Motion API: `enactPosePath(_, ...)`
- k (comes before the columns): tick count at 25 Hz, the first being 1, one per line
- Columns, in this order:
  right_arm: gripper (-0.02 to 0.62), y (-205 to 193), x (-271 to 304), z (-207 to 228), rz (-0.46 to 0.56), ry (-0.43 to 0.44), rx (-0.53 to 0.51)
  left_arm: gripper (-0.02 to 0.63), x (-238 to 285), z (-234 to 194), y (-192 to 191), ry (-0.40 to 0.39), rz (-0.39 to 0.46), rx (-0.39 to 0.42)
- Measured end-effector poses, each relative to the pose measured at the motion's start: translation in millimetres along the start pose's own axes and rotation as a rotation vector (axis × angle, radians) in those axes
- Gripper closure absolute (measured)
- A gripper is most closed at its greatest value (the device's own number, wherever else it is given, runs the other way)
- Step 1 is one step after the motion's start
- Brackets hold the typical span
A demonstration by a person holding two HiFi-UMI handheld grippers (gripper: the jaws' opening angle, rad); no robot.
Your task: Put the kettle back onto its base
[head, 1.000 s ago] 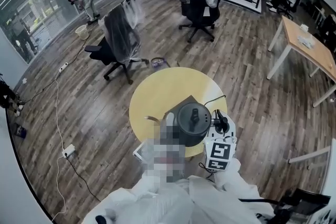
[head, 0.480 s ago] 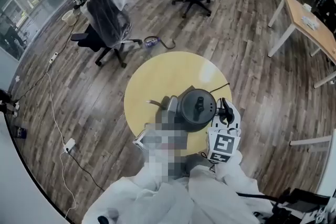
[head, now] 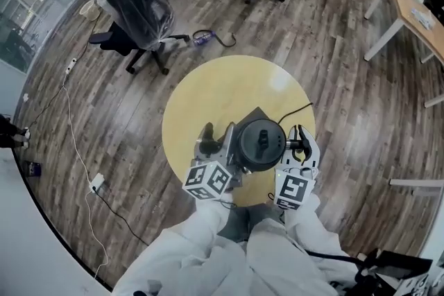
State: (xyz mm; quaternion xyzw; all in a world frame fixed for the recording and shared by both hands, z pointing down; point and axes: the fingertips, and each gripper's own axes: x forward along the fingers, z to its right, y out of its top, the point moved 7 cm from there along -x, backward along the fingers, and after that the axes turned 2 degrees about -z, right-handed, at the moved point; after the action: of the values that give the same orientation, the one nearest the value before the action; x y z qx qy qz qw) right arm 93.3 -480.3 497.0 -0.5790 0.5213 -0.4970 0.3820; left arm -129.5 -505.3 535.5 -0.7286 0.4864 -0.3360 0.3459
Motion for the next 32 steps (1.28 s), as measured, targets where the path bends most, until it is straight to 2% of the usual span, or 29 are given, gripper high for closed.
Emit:
enactPosePath(4, 0.568, -20, 21, -5, 0.021, -0.003, 0.036, 0.285, 9, -14, -11, 0.04, -0.032, 0.071)
enactPosePath(7, 0.568, -40, 34, -7, 0.031, 0.005, 0.059, 0.322, 17, -19, -24, 0.023, -0.056, 0.097)
enactPosePath(9, 0.568, -52, 42, -10, 0.038, 0.025, 0.058, 0.408, 27, -19, -32, -0.02, -0.072, 0.105)
enactPosePath(11, 0.568, -64, 50, -13, 0.031, 0.035, 0.051, 0.531, 37, -17, -39, -0.07, -0.085, 0.125)
enactPosePath(12, 0.568, -70, 52, -13, 0.022, 0.031, 0.054, 0.557, 41, -17, -42, -0.089, -0.093, 0.137)
enactPosePath(16, 0.568, -87, 57, -8, 0.015, 0.007, 0.07, 0.557, 50, -16, -54, -0.125, -0.118, 0.157)
enactPosePath(27, 0.568, -101, 61, -15, 0.037, 0.014, 0.05, 0.557, 54, -29, -70, -0.074, -0.131, 0.099)
enactPosePath(32, 0.569, -102, 60, -15, 0.053, 0.016, -0.009, 0.557, 55, -31, -72, -0.056, -0.122, 0.101)
